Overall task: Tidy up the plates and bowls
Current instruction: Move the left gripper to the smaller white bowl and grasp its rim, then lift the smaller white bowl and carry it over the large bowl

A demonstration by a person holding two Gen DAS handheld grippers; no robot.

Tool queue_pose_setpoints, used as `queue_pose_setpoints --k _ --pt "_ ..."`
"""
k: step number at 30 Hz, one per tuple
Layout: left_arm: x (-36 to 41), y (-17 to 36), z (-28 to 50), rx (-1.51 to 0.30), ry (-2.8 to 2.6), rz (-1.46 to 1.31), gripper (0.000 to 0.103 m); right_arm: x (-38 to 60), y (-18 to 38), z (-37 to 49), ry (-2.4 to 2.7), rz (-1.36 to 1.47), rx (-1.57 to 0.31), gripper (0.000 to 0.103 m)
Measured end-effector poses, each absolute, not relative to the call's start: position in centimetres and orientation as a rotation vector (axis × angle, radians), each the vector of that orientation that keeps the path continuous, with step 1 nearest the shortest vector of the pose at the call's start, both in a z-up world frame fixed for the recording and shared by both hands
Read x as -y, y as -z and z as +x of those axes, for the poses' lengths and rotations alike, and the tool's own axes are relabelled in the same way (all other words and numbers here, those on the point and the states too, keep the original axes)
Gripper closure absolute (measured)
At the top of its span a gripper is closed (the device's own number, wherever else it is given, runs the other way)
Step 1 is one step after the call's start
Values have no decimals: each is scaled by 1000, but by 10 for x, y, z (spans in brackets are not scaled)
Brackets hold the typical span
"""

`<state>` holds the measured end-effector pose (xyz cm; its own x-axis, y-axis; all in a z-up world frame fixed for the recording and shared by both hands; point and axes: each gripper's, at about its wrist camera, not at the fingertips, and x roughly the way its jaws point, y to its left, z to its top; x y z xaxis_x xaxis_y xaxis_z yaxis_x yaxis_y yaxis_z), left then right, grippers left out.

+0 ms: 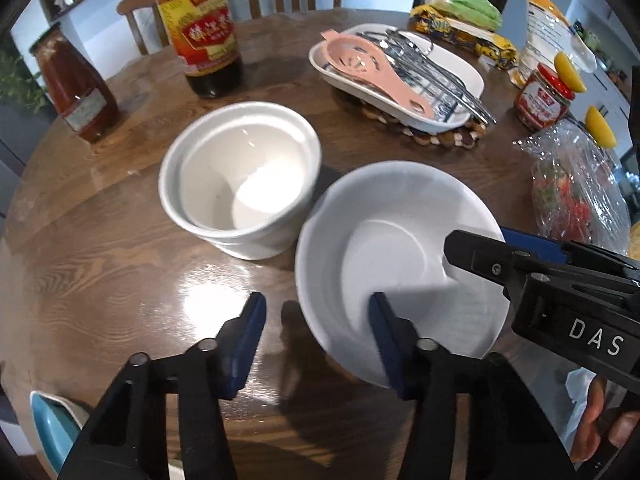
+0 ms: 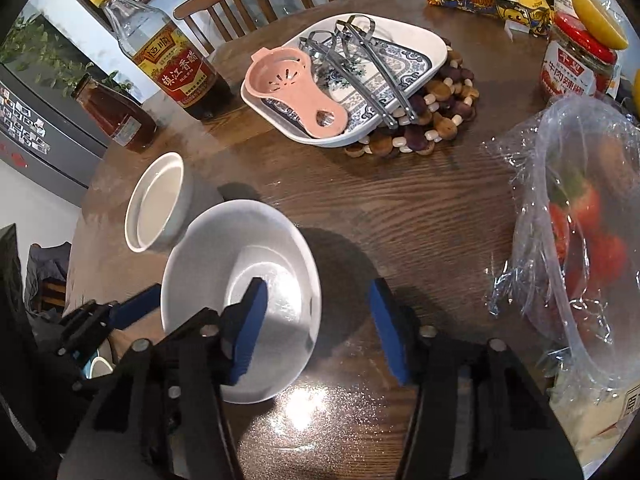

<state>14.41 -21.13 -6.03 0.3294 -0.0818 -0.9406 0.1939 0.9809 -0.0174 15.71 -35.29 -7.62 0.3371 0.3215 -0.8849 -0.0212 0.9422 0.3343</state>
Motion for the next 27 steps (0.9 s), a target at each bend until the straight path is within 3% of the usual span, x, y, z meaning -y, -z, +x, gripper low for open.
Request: queue_pose_setpoints --k 2,3,5,7,27 --pt "213 64 146 -1240 196 101 72 355 77 157 -226 281 -1215 64" --pt "214 66 146 -1247 206 100 74 354 78 157 -225 276 -1219 68" --pt "218 68 145 -1249 219 114 81 351 81 158 -228 264 -1225 85" --pt "222 67 143 -1232 228 136 82 350 84 157 -241 267 -1232 92" --pt "231 36 98 -1141 284 207 82 347 48 105 -225 235 -1173 91"
